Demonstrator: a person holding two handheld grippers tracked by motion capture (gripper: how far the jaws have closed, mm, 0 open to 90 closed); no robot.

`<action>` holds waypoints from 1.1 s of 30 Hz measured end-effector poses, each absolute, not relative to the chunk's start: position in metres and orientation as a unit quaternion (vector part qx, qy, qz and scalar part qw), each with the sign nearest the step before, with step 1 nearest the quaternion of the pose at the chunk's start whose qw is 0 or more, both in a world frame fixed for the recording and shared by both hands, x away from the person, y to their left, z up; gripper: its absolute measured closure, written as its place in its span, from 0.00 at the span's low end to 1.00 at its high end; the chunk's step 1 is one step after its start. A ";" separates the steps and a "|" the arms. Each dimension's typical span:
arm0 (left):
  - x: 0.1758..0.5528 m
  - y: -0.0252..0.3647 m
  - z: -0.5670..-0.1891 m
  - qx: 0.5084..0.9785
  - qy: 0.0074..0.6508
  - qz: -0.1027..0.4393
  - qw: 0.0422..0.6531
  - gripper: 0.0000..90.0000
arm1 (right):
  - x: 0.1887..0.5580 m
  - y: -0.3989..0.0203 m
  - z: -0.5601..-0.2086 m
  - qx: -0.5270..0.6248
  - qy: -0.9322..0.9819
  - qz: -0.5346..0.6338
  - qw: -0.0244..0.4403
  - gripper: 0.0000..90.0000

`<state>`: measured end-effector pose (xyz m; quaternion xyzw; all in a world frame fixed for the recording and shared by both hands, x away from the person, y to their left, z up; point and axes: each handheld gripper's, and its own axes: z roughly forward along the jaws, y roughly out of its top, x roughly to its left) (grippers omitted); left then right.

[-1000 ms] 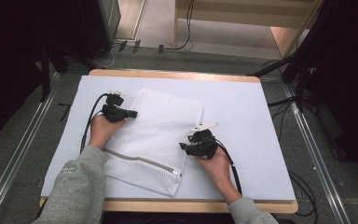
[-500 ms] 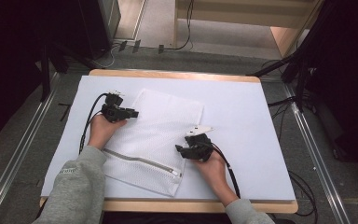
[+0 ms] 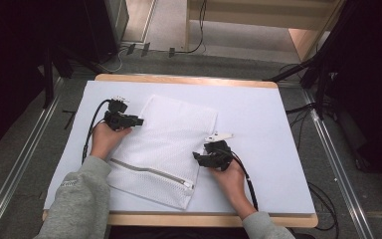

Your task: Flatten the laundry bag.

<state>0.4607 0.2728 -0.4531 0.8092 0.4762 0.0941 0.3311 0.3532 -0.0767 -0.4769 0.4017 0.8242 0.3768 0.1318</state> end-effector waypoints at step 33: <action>0.453 0.286 -0.454 0.775 0.518 0.055 0.359 1.00 | 0.419 -0.111 -0.472 0.420 0.824 0.371 0.087 1.00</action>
